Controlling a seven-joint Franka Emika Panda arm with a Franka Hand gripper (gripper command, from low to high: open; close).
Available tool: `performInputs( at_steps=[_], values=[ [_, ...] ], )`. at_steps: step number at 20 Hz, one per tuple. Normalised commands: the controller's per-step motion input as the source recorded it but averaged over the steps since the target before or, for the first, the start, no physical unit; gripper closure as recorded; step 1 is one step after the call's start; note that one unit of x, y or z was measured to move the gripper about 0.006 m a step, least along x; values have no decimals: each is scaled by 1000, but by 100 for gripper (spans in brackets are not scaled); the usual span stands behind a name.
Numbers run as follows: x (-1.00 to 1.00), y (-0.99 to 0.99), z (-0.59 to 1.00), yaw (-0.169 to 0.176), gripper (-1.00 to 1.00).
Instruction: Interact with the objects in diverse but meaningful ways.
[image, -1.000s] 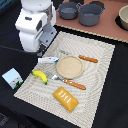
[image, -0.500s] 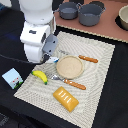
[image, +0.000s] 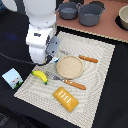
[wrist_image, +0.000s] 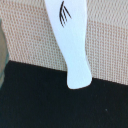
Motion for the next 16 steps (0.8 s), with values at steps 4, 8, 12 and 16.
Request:
performInputs(
  at_steps=[4,8,12,16],
  values=[
    [72,14,-376,22,-100],
    [31,49,-375,25,-100],
    [14,19,-269,24,100],
    [9,0,-249,22,100]
  ],
)
